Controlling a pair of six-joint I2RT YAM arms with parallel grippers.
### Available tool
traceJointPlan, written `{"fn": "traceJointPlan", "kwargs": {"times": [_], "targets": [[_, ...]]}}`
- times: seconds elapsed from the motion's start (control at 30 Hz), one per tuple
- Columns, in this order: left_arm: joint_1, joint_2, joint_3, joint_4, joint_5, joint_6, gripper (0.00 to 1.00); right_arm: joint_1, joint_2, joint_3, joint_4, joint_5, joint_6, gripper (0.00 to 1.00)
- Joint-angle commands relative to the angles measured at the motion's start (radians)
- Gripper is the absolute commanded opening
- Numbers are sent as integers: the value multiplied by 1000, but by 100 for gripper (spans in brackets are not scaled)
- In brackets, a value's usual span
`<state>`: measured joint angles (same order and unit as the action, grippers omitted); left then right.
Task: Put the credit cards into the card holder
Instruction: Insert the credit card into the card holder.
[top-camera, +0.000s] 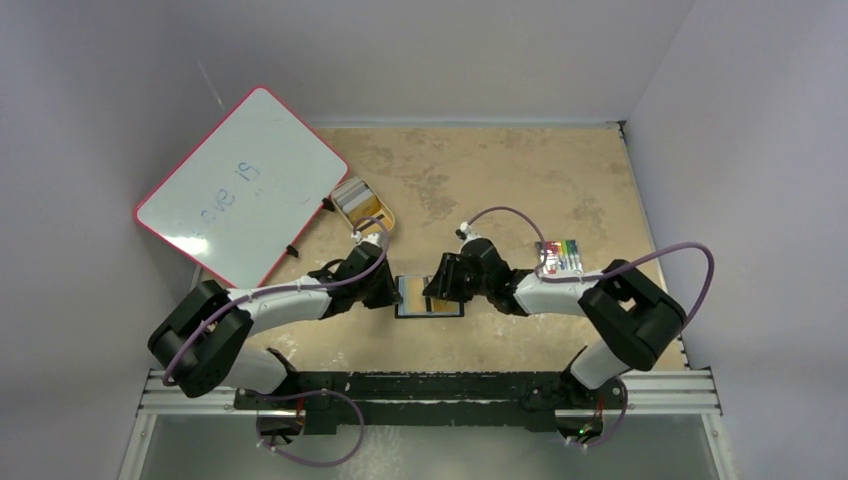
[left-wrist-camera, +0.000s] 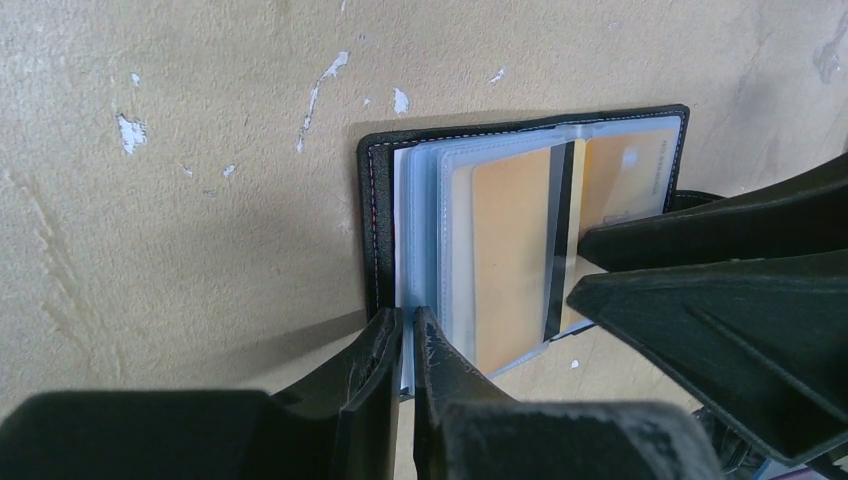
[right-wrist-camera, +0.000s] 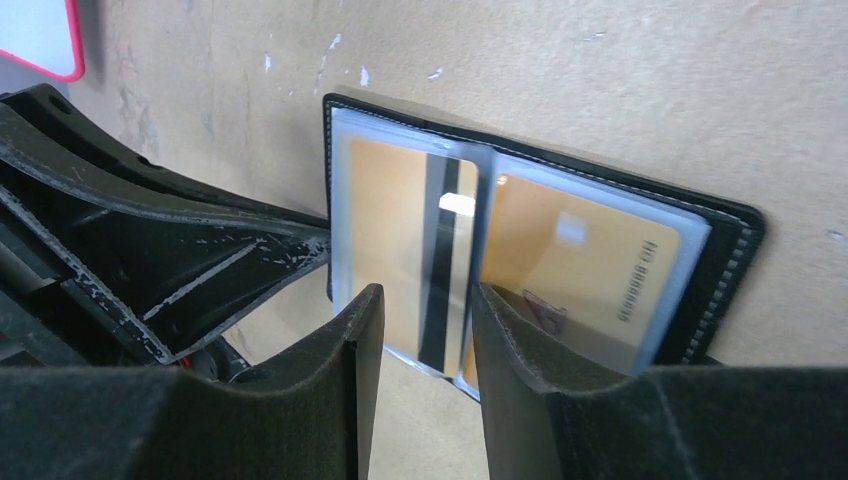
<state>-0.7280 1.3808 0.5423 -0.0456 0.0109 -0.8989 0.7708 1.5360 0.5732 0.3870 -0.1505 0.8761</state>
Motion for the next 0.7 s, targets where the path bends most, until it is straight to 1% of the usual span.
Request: {"fn": "traceJointPlan", "kwargs": {"times": [0.0, 0.23, 0.4, 0.53, 0.67], "targets": [[-4, -5, 5, 48, 13, -14, 8, 36, 40, 42, 35, -8, 17, 41], [-3, -6, 6, 53, 14, -14, 8, 59, 12, 40, 55, -7, 37, 40], [-2, -33, 36, 3, -8, -5, 9, 61, -53, 36, -19, 21, 21, 40], [-2, -89, 51, -14, -20, -32, 17, 61, -123, 28, -107, 52, 15, 37], [-4, -138, 36, 54, 1, -81, 24, 59, -167, 28, -162, 111, -8, 31]]}}
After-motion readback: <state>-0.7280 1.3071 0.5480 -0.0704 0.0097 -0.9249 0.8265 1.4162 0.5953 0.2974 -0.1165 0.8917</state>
